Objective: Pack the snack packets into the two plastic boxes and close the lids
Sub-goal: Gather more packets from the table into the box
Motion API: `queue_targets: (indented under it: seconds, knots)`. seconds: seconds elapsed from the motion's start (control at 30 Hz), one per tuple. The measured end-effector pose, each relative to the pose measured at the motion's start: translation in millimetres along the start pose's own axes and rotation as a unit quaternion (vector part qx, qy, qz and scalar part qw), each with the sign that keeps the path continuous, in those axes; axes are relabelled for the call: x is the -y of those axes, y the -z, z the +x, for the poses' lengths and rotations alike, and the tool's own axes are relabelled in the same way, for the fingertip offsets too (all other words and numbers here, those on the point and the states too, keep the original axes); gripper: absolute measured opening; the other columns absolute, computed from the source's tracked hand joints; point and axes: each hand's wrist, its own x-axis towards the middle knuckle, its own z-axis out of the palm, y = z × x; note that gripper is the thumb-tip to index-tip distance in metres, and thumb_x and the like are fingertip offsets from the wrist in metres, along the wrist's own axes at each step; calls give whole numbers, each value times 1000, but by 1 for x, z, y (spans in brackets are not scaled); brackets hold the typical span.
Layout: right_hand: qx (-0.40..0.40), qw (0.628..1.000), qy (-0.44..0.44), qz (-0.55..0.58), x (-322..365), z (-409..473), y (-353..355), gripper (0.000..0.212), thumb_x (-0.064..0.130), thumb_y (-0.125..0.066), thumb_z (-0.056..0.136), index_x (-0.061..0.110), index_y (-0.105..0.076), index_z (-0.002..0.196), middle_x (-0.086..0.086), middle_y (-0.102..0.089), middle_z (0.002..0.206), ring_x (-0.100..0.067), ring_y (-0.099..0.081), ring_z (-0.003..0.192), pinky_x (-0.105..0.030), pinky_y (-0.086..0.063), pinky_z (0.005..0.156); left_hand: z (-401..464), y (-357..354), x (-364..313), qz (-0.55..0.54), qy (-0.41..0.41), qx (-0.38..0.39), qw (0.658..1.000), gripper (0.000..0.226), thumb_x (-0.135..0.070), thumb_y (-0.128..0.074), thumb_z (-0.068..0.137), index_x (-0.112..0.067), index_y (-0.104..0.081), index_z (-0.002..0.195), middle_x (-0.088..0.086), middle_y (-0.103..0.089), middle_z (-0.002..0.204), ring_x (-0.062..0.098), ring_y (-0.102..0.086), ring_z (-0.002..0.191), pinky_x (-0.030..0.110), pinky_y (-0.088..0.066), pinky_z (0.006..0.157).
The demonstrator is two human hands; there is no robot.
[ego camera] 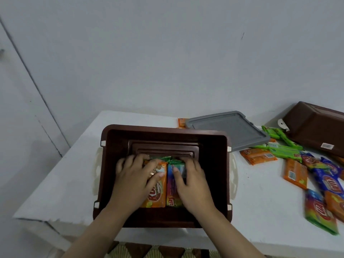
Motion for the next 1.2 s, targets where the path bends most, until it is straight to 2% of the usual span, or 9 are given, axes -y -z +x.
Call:
queue_targets:
  seconds: [0.17, 0.3, 0.5, 0.63, 0.8, 0.9, 1.0, 1.1, 1.2]
  knots:
    - [-10, 1000, 10, -9, -4, 7, 8, 24, 37, -57, 92, 22, -62, 111, 7, -59, 111, -11, -54, 107, -28, -48, 89, -9, -4, 0, -6, 5, -11, 1000, 50, -60, -30, 89, -36, -58, 123, -3, -58, 115, 24, -52, 109, 44, -31, 95]
    - [-18, 1000, -15, -3, -1, 2, 3, 36, 42, -52, 95, 21, -60, 123, 3, -54, 124, -13, -48, 118, -29, -45, 96, -13, -5, -2, -19, 10, -22, 1000, 55, -63, -30, 89, -32, -57, 126, -3, -58, 116, 23, -52, 110, 44, -31, 95]
    - [27, 998, 10, -59, 1, 11, 9, 33, 42, -52, 94, 21, -63, 117, 4, -57, 119, -14, -48, 113, -28, -44, 90, -16, -4, -3, -12, 16, -25, 999, 56, -64, -30, 87, -30, -62, 119, -2, -60, 115, 24, -54, 109, 45, -36, 93]
    - [62, 998, -14, -23, -2, 16, 12, 32, 43, -51, 95, 24, -64, 118, 5, -55, 122, -15, -48, 116, -31, -45, 95, -11, -4, -2, -17, 8, -27, 999, 57, -64, -28, 88, -30, -61, 120, -3, -58, 118, 23, -52, 112, 44, -33, 95]
    - [75, 995, -58, 16, 1, 31, 12, 29, 38, -54, 96, 20, -62, 118, 2, -52, 122, -7, -52, 101, -1, -35, 67, 9, -7, 4, -29, 2, 1, 1000, 57, -69, -25, 89, -37, -50, 130, -9, -50, 125, 16, -41, 120, 38, -20, 99]
    - [78, 994, -69, -28, 4, 37, 10, 32, 32, -54, 96, 19, -56, 125, -2, -46, 131, -8, -48, 98, -13, -41, 77, 25, -9, 8, -54, 8, 45, 998, 54, -65, -32, 90, -37, -43, 136, -8, -44, 133, 16, -33, 126, 37, -16, 103]
    - [105, 986, -69, -109, 8, 37, 9, 44, 34, -51, 96, 24, -45, 138, -3, -41, 142, -18, -54, 113, -29, -47, 89, 37, -4, 13, -86, 23, 113, 990, 56, -57, -40, 93, -34, -35, 144, -2, -31, 149, 22, -19, 138, 42, -11, 114]
    - [119, 975, -73, -172, 11, 39, 11, 50, 40, -49, 97, 29, -37, 145, 0, -43, 144, -20, -55, 117, -32, -50, 86, 42, 2, 18, -109, 15, 158, 981, 55, -53, -39, 96, -34, -32, 147, -3, -27, 154, 23, -16, 142, 44, -5, 117]
    - [68, 974, -64, -207, 16, 38, 10, 42, 40, -47, 98, 30, -47, 138, 3, -54, 134, -15, -59, 110, -30, -53, 79, 42, 3, 20, -104, 0, 178, 978, 57, -52, -37, 97, -33, -26, 149, -3, -25, 156, 23, -12, 144, 44, 1, 117]
